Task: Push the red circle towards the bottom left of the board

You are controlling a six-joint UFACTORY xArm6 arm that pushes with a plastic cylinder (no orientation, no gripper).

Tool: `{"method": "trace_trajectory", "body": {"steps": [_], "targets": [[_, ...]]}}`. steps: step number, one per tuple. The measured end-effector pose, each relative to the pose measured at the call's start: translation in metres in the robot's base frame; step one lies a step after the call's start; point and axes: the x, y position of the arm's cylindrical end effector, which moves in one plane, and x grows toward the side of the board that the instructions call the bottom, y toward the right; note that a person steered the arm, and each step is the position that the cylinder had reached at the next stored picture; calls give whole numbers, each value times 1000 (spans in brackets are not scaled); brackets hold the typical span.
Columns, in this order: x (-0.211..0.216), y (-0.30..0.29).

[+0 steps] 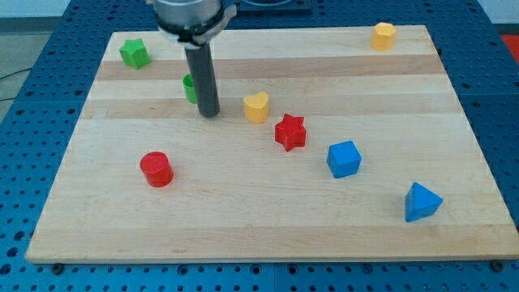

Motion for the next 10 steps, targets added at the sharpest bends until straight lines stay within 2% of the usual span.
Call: {"method": "trace_trajectory", "body": {"steps": [1, 2, 3, 4, 5, 6, 7, 8, 9, 10], "targets": [[49, -4], [73, -46], [75, -105], [84, -124], [42, -80], [72, -35], [104, -55], [107, -108], [98, -73], [46, 6]]}}
